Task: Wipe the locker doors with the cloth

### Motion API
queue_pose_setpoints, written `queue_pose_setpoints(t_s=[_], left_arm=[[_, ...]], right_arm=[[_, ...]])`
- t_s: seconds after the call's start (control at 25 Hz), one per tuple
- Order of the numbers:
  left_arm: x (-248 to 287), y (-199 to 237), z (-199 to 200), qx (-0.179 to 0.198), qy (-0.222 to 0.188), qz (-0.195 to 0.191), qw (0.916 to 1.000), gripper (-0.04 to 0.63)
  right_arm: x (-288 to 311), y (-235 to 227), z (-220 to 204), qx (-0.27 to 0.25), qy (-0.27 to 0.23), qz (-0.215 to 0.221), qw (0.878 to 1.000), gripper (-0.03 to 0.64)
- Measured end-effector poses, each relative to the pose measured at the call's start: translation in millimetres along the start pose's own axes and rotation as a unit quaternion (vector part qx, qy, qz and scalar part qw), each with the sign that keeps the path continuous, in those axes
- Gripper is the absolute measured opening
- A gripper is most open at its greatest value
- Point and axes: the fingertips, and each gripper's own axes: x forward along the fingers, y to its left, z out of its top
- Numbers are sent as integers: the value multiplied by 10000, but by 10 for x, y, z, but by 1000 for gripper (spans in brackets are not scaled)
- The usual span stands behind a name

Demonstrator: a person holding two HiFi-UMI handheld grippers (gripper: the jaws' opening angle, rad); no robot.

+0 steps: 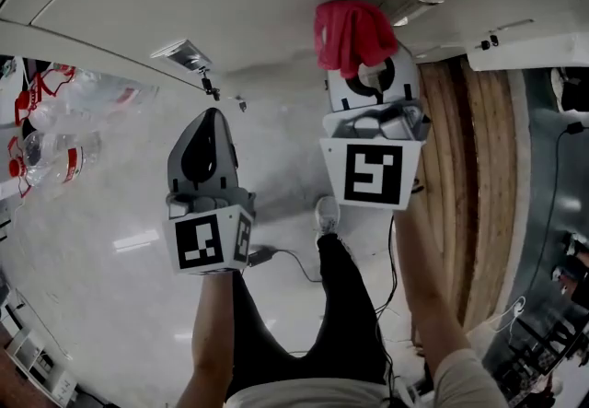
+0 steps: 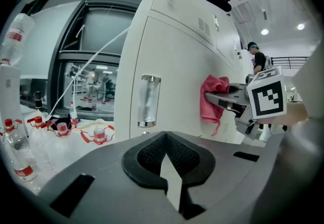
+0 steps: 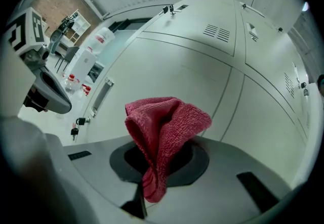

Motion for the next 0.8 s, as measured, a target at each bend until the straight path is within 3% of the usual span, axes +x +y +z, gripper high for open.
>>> queue_pose_setpoints(t_s=[0.36,0.68,0.8], left_arm=[[153,-203,21,103,6,-153,9998,17],[138,-170,-42,120,46,-98,9999,17],[101,-95,-69,77,21,14,10000,17]], right_arm=[[-108,-420,-298,-156,296,-324,9989,32],[-121,-520,-371,-25,310,-526,9981,31],[-135,-512,-340,276,186,-601,9976,32]])
